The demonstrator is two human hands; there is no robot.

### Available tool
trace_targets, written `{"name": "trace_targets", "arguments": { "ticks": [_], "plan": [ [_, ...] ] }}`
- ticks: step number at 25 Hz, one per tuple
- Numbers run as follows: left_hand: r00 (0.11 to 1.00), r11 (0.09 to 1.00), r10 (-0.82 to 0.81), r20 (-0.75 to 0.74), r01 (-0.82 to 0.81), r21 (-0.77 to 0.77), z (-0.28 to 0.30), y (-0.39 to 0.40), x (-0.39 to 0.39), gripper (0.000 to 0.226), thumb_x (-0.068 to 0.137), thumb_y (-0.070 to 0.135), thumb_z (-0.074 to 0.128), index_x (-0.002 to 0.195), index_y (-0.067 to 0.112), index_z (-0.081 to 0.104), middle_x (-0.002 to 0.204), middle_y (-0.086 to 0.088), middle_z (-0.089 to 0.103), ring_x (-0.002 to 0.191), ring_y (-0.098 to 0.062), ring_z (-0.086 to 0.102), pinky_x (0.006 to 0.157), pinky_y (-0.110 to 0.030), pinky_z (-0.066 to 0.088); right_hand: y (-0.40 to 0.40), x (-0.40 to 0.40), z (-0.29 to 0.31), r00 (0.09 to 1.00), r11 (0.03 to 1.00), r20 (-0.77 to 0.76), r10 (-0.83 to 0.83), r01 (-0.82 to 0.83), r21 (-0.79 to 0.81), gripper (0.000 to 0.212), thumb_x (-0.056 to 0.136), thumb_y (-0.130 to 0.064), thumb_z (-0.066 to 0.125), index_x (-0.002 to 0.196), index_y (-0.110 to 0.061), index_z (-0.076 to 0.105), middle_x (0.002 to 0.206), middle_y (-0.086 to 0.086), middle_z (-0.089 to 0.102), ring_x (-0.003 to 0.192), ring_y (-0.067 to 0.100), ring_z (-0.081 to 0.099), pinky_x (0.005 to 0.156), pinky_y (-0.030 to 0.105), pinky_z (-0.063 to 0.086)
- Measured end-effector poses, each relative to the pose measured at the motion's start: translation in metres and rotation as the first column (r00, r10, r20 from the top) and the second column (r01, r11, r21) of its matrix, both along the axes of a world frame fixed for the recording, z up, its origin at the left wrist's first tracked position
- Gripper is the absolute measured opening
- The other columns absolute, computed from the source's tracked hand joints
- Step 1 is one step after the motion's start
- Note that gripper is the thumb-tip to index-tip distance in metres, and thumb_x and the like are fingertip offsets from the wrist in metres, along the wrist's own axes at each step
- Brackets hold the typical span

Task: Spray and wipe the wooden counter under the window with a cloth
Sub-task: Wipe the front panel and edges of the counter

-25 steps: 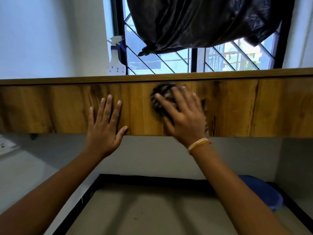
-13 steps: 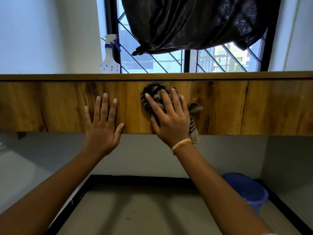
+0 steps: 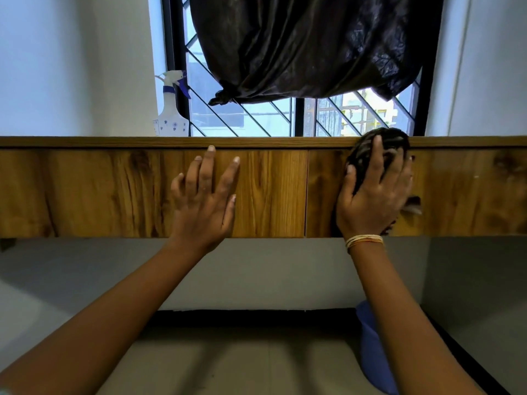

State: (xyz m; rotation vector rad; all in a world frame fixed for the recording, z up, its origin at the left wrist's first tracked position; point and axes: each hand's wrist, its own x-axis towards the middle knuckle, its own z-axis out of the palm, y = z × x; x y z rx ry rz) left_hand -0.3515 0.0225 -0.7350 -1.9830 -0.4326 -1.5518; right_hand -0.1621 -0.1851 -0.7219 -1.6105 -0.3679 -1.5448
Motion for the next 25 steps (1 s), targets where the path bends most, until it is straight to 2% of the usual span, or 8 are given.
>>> {"name": "trace_targets", "arguments": {
  "ticks": [4,7,9,12,15,18,20,25],
  "plan": [
    [0.998,0.998,-0.042,0.047,0.04,0.038,0.008,-0.025,0.025,0.061,0.093,0.034,0.046,0.15,0.022,0.028,0.154,-0.017,0.032,0.137,-0.031,0.028,0.098,-0.048,0.031,0.012,-0.017,0.028,0.962,0.94,0.251,0.108,-0.016,-0.342,0.051,0.096,-0.043,0.05,0.144,-0.026,0.047,0.144,0.016,0.049,0.136,0.039,0.039,0.113,0.051,0.029],
    [0.997,0.995,-0.074,0.038,0.071,0.069,0.009,-0.043,0.046,0.059,0.094,0.032,0.045,0.15,0.021,0.028,0.155,-0.013,0.03,0.138,-0.029,0.028,0.099,-0.048,0.03,0.022,-0.026,0.058,0.914,0.861,0.373,0.161,0.055,-0.506,0.047,0.092,-0.042,0.053,0.136,-0.028,0.056,0.121,0.013,0.061,0.112,0.035,0.056,0.096,0.045,0.039],
    [0.997,0.996,-0.074,0.025,0.073,0.061,0.011,-0.047,0.054,0.059,0.096,0.035,0.04,0.151,0.021,0.025,0.156,-0.011,0.027,0.139,-0.028,0.027,0.1,-0.049,0.028,0.011,-0.015,0.065,0.903,0.831,0.4,0.157,0.098,-0.548,0.044,0.091,-0.042,0.052,0.132,-0.026,0.059,0.112,0.013,0.063,0.099,0.034,0.058,0.085,0.042,0.041],
    [0.997,0.996,-0.071,0.008,0.07,0.06,0.013,-0.042,0.055,0.06,0.097,0.042,0.035,0.152,0.021,0.024,0.157,-0.009,0.025,0.14,-0.027,0.027,0.1,-0.046,0.026,-0.036,0.026,0.06,0.937,0.89,0.339,0.086,0.08,-0.448,0.042,0.092,-0.045,0.052,0.128,-0.025,0.06,0.11,0.014,0.062,0.097,0.035,0.056,0.083,0.042,0.039],
    [0.997,0.993,-0.072,-0.037,0.075,0.089,0.01,-0.029,0.046,0.062,0.097,0.044,0.034,0.152,0.019,0.023,0.159,-0.008,0.021,0.143,-0.025,0.024,0.104,-0.043,0.025,-0.072,0.056,0.046,0.976,0.954,0.216,0.039,0.028,-0.298,0.045,0.094,-0.045,0.051,0.131,-0.02,0.057,0.123,0.018,0.058,0.112,0.039,0.052,0.095,0.047,0.041],
    [0.995,0.991,-0.054,-0.081,0.063,0.117,-0.001,-0.017,0.035,0.061,0.098,0.041,0.032,0.153,0.018,0.018,0.16,-0.007,0.017,0.147,-0.024,0.017,0.111,-0.043,0.022,-0.048,0.044,0.023,1.0,0.998,0.025,0.013,-0.015,0.066,0.05,0.099,-0.043,0.046,0.145,-0.022,0.046,0.145,0.015,0.046,0.134,0.035,0.042,0.108,0.048,0.036],
    [0.994,0.99,-0.055,-0.09,0.066,0.124,-0.003,-0.016,0.035,0.061,0.098,0.039,0.032,0.153,0.018,0.019,0.16,-0.007,0.018,0.148,-0.024,0.016,0.113,-0.043,0.02,-0.01,0.016,0.002,0.997,0.981,-0.072,0.028,-0.013,0.194,0.052,0.101,-0.043,0.042,0.149,-0.023,0.039,0.151,0.015,0.041,0.139,0.035,0.037,0.112,0.05,0.033],
    [0.993,0.987,-0.082,-0.091,0.093,0.13,-0.001,-0.016,0.035,0.059,0.099,0.04,0.031,0.153,0.016,0.02,0.159,-0.007,0.02,0.147,-0.024,0.018,0.114,-0.043,0.021,0.072,-0.056,-0.042,0.994,0.986,0.009,0.112,-0.11,-0.126,0.052,0.099,-0.039,0.043,0.149,-0.021,0.04,0.151,0.021,0.039,0.141,0.042,0.032,0.114,0.052,0.026]
  ]
}}
